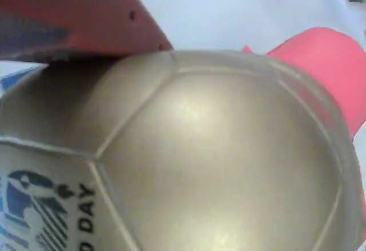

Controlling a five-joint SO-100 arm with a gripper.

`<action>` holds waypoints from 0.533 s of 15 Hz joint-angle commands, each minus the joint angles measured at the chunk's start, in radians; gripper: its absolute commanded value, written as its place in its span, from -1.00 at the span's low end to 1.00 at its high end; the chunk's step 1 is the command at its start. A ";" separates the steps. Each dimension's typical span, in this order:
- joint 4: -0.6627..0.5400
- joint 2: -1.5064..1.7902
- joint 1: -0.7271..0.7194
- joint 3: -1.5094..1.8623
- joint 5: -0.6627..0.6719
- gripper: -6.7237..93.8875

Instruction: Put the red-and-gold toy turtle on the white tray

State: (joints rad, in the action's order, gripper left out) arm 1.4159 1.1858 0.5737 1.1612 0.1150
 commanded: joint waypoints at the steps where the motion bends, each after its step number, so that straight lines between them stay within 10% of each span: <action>1: -0.009 0.049 0.005 0.015 0.031 -0.28; 4: -0.023 0.054 -0.005 0.066 0.049 0.33; 8: -0.025 0.055 -0.011 0.077 0.051 0.42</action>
State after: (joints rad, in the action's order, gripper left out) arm 1.3837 1.1858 0.5676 1.2410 0.1549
